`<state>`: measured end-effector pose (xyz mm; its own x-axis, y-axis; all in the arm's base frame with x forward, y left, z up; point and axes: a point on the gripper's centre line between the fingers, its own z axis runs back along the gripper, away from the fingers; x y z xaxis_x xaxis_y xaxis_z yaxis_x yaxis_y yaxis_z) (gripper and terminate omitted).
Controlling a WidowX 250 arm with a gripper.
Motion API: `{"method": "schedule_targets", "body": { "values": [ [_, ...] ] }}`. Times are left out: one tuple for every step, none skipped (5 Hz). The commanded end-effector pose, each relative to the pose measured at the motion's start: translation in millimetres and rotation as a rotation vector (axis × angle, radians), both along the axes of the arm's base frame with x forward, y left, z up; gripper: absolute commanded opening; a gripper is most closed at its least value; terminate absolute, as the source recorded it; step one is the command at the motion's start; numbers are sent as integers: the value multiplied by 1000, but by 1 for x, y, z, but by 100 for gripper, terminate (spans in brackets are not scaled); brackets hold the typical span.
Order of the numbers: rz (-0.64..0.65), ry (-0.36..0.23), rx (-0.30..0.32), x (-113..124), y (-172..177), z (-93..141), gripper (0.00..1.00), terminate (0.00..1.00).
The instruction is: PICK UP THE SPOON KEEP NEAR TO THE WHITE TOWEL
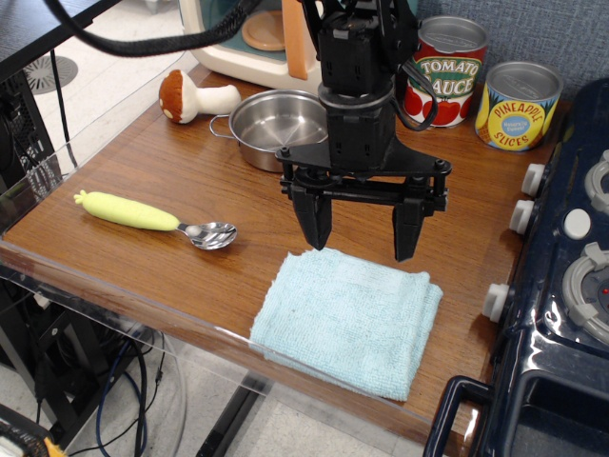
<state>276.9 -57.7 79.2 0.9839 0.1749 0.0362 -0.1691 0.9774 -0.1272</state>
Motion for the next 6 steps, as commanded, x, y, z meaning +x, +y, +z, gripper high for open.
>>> {"method": "schedule_targets", "body": {
  "values": [
    [0, 0, 0, 0, 0, 0, 100, 0],
    [37, -9, -136, -14, 19, 12, 100, 0],
    [173, -46, -172, -22, 42, 32, 100, 0],
    [396, -96, -188, -29, 78, 47, 100, 0],
    [593, -165, -98, -32, 108, 55, 100, 0],
    [747, -197, -49, -24, 141, 45, 100, 0]
  ]
}}
